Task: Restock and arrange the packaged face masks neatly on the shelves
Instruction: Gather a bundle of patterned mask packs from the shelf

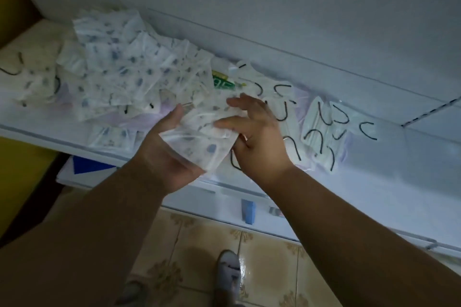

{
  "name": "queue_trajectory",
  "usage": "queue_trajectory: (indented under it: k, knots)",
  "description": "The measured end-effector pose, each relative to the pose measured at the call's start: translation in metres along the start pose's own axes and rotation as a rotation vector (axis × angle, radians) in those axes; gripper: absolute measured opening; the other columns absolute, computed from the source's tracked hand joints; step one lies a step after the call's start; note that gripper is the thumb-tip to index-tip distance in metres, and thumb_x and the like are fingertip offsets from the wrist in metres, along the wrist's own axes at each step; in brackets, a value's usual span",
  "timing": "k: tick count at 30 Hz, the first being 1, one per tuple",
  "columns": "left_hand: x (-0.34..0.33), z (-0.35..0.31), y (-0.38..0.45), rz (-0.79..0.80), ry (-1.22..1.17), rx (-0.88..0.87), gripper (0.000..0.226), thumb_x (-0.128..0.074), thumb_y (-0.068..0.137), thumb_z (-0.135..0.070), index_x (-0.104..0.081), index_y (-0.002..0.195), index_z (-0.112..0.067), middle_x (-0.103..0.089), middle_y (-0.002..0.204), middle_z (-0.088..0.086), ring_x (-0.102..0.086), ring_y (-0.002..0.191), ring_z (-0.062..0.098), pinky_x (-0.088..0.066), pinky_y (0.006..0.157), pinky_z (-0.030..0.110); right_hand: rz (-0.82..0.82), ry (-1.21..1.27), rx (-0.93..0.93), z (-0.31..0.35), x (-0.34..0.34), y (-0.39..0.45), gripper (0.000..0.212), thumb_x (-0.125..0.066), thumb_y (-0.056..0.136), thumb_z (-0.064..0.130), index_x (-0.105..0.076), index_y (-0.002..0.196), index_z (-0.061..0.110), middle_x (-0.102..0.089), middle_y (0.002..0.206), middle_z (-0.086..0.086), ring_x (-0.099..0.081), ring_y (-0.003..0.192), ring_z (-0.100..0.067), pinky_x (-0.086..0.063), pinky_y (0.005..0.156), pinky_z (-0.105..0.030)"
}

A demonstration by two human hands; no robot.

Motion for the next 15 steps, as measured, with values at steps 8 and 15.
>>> queue_trajectory:
  k: [8, 15]
  knots:
    - [0.130, -0.088, -0.053, -0.242, 0.384, 0.010, 0.041, -0.057, 0.095, -0.004, -0.060, 0.135, -0.014, -0.066, 0.130, 0.014, -0.064, 0.118, 0.034, -0.053, 0.097, 0.050, 0.129, -0.093, -0.067, 0.080, -0.101, 0.012, 0.063, -0.040, 0.082, -0.003, -0.058, 0.138, 0.018, -0.044, 0.151, -0.016, -0.037, 0.142, -0.036, -0.039, 0.109, -0.058]
    - [0.199, -0.166, -0.073, -0.381, 0.554, -0.108, 0.041, -0.057, 0.090, 0.010, -0.065, 0.118, -0.019, -0.071, 0.112, 0.004, -0.068, 0.097, 0.027, -0.059, 0.065, 0.033, 0.081, 0.086, -0.728, 0.092, -0.178, 0.042, 0.038, -0.061, 0.095, 0.024, -0.058, 0.133, 0.024, -0.052, 0.138, 0.001, -0.055, 0.121, -0.017, -0.045, 0.103, -0.032]
Point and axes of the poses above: each hand's wrist, its own y-axis towards the middle knuckle, its own x-axis out of the back of the hand, z = x × y, the point moved 6 cm from there along y, towards the middle knuckle
